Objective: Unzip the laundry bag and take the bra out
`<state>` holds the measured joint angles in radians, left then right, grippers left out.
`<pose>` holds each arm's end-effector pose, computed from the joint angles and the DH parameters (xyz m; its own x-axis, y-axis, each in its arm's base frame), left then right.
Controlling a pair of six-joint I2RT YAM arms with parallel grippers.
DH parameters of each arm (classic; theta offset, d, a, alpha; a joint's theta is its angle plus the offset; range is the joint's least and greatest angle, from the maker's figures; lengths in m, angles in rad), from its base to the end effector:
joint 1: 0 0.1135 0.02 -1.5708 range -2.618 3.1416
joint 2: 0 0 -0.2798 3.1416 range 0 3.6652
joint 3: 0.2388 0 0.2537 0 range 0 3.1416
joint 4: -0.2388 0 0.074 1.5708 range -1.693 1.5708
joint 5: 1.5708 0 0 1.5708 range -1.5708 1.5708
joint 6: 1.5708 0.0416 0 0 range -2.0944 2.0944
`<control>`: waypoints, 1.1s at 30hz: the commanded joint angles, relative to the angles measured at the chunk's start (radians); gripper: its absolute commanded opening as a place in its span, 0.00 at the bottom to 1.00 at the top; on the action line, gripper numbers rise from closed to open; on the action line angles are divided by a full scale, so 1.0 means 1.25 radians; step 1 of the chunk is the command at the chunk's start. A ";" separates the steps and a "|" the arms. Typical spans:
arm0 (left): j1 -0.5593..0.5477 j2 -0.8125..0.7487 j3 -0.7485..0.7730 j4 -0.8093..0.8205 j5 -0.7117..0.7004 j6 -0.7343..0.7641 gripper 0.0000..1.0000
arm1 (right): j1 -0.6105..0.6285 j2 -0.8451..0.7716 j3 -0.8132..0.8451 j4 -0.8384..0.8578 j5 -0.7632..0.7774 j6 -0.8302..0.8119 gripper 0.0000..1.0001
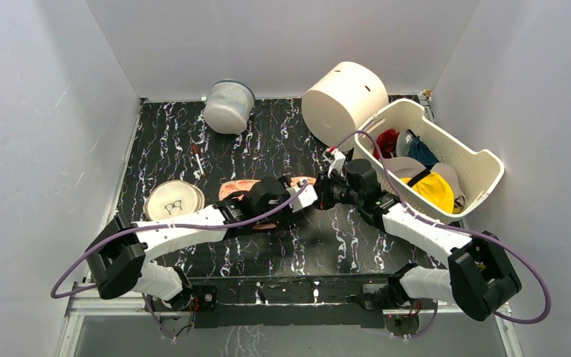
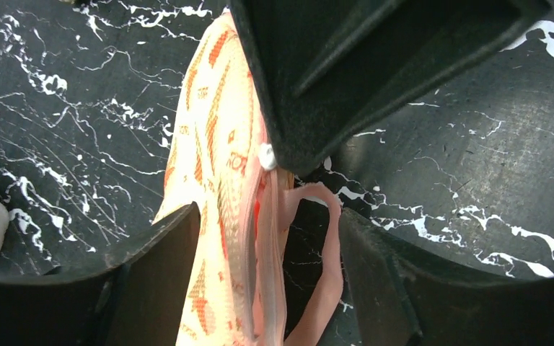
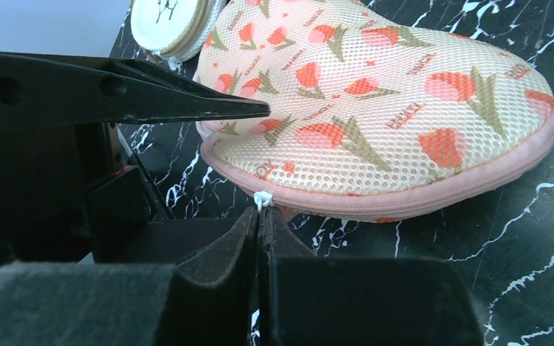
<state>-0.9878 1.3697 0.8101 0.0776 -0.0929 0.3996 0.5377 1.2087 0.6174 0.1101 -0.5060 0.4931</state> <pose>0.1723 -0.2543 0.2542 0.0707 0.5964 -0.7995 0.8233 0.4176 0.3843 0.2103 0.1489 0.2365 -0.7369 0.0427 -0.6746 -0.5315 0.5801 0.6172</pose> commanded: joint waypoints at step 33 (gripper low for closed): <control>0.000 0.077 0.036 -0.028 -0.105 0.049 0.07 | -0.100 -0.092 -0.048 -0.061 0.003 -0.051 0.00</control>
<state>-0.9962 1.4754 0.8291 0.1040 -0.2077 0.4564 0.4034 1.1286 0.5690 0.0185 -0.4427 0.4694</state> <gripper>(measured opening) 0.108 0.009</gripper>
